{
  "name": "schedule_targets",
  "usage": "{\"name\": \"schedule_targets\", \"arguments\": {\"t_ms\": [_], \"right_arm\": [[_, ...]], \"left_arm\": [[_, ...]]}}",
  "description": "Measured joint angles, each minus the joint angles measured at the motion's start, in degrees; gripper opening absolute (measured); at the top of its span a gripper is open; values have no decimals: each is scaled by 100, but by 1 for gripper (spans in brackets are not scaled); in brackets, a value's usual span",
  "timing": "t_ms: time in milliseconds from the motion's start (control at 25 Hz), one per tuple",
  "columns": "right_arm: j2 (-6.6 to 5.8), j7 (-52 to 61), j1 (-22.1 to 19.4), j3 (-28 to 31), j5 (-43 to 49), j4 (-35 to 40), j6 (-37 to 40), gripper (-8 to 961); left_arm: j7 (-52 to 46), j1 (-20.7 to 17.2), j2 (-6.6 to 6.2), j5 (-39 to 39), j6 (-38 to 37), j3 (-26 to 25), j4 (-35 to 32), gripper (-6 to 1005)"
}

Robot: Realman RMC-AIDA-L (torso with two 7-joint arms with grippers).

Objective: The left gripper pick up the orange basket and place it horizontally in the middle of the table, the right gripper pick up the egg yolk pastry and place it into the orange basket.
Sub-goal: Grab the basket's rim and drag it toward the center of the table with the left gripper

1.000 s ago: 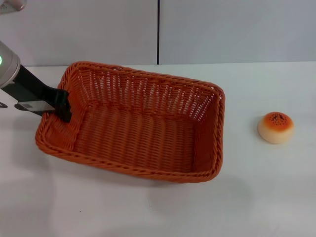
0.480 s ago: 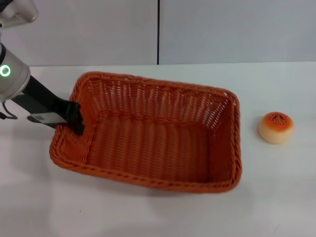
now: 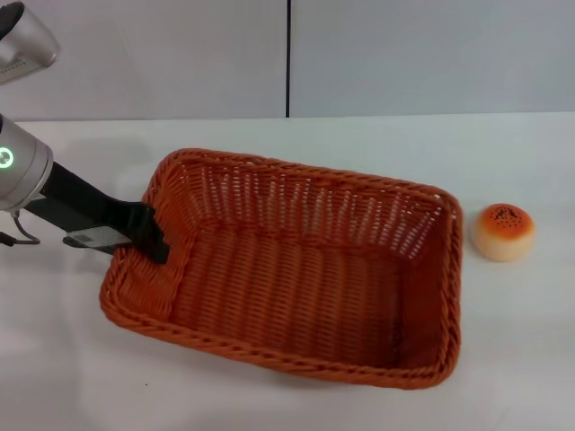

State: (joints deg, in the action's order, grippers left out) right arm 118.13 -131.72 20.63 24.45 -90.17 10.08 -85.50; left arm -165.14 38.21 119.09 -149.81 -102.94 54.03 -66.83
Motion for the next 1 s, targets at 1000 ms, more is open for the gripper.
{"name": "schedule_targets", "arguments": {"t_ms": [1000], "right_arm": [[9, -3, 45, -2, 45, 7, 62, 586]], "left_arm": [[0, -125, -61, 544, 754, -73, 375, 134]]}}
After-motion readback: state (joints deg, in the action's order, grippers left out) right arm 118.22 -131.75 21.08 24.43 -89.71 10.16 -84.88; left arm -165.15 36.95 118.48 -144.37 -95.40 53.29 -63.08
